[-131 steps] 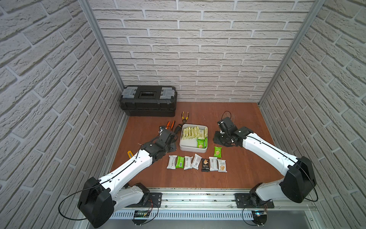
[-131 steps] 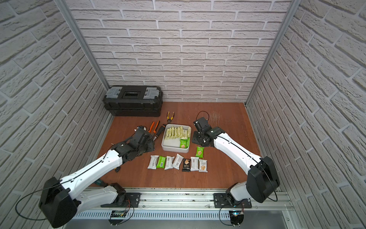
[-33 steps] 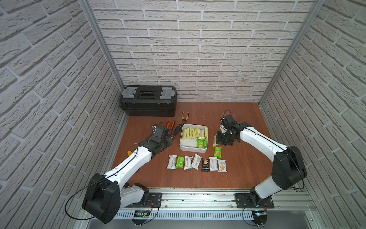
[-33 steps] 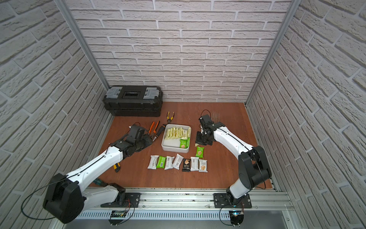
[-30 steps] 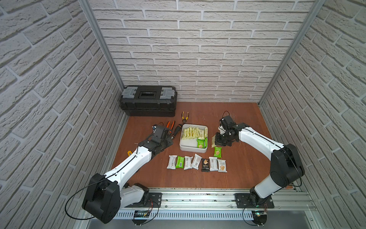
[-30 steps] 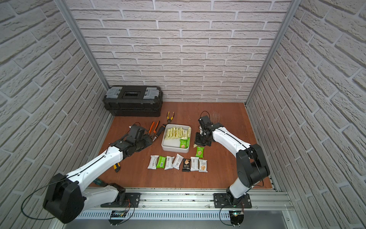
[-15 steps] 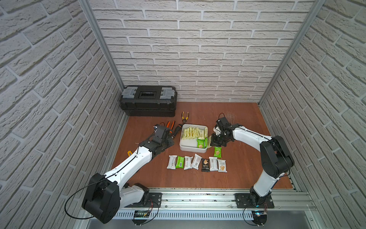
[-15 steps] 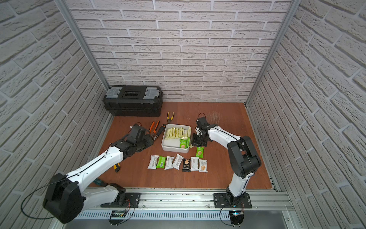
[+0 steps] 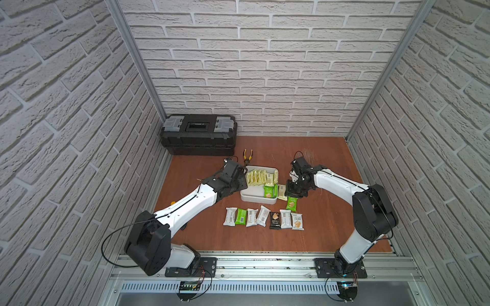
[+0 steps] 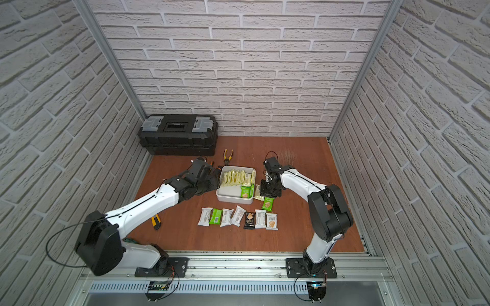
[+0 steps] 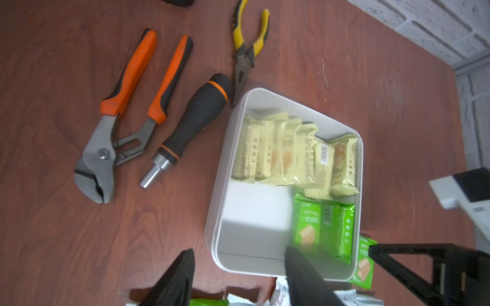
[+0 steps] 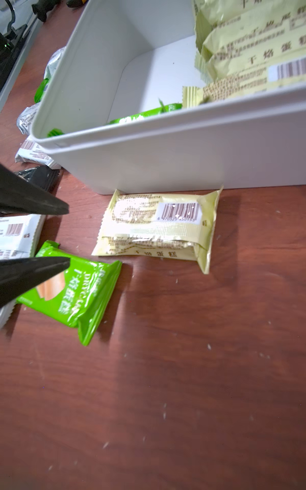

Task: Take the cookies out of the storage box
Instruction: Place the cookie at the center of the board, then pick up the cookie from the storage box.

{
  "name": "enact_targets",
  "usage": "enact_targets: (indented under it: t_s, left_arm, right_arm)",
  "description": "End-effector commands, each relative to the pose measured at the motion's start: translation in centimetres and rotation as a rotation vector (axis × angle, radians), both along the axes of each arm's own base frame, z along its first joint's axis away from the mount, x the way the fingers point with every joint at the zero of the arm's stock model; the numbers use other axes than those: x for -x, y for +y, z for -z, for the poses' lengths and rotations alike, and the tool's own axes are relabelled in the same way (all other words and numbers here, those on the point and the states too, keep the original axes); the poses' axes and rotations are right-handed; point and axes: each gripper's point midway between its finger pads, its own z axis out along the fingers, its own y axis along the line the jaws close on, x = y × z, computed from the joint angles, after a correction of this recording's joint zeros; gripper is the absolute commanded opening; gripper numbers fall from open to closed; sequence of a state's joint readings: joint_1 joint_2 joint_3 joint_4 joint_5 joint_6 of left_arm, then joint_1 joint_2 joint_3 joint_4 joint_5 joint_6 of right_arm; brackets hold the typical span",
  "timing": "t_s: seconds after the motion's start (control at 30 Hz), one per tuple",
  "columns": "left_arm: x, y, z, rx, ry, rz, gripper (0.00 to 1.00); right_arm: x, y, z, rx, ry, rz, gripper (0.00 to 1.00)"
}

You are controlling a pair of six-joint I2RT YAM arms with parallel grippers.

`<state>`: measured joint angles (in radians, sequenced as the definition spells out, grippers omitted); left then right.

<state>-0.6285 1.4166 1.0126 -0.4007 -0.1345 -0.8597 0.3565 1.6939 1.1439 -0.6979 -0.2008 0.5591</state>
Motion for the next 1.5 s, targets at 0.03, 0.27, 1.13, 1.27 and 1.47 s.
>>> enact_targets:
  t_s: [0.03, 0.27, 1.13, 1.27, 1.47]
  left_arm:
    - [-0.4, -2.8, 1.3, -0.090, 0.032, 0.141, 0.61]
    - [-1.0, -6.5, 4.2, -0.154, 0.141, 0.282, 0.63]
    - [-1.5, -12.8, 10.3, -0.132, 0.255, 0.437, 0.71]
    - [-1.1, -13.6, 10.9, -0.127, 0.261, 0.450, 0.75]
    - [-1.0, -14.0, 11.6, -0.123, 0.274, 0.451, 0.78]
  right_arm:
    - [0.6, -2.0, -2.4, 0.064, -0.070, 0.012, 0.33]
    - [2.3, -4.1, -4.4, 0.086, -0.159, 0.104, 0.28]
    - [7.4, -6.8, -4.5, 0.080, -0.198, 0.213, 0.28]
    - [7.6, -6.9, -4.4, 0.078, -0.195, 0.217, 0.28]
    - [7.7, -6.9, -4.4, 0.072, -0.199, 0.224, 0.28]
